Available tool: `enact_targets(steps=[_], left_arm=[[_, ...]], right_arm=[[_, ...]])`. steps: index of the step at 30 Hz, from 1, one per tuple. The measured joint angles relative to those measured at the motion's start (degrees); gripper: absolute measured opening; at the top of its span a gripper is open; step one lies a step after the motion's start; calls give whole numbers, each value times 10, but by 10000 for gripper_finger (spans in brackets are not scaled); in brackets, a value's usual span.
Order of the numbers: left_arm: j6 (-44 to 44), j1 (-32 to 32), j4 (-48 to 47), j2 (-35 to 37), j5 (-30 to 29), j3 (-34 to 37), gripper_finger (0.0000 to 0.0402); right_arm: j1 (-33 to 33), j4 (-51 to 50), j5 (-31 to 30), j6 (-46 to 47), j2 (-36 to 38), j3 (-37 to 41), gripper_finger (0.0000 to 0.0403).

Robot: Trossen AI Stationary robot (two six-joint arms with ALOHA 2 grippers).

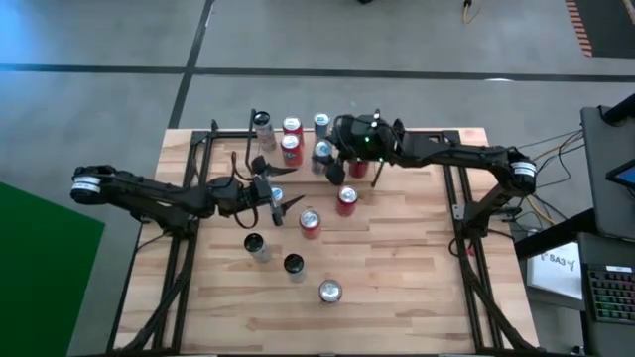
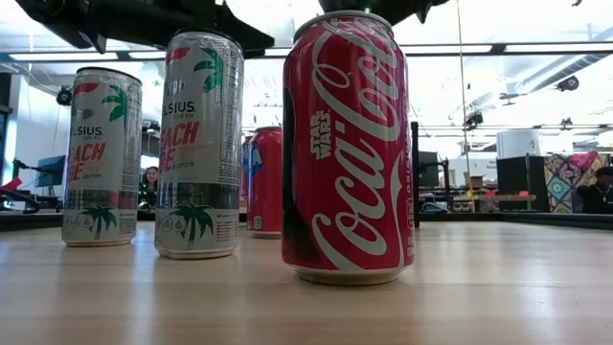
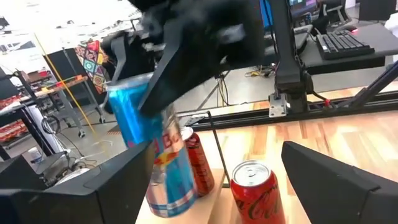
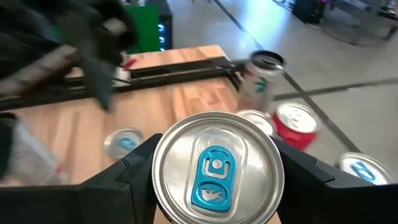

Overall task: Place canned beverage on shelf
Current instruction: Put the right blue soda can on the shelf aligned with the other blue soda can

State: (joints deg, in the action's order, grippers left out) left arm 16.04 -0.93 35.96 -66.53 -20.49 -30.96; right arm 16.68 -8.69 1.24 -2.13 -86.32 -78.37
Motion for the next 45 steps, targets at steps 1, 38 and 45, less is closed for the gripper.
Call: enact_targets(steps=[1,38,45], left_arm=[[0,0,-4,8,0,0,338],[17,0,-39,201,-67,50,338],[17,0,-40,201,-76,52,338]], right_arm=[[8,0,0,0,-2,0,221],[80,74,3,-23,-129,1,221],[80,81,3,-14,-133,1,221]])
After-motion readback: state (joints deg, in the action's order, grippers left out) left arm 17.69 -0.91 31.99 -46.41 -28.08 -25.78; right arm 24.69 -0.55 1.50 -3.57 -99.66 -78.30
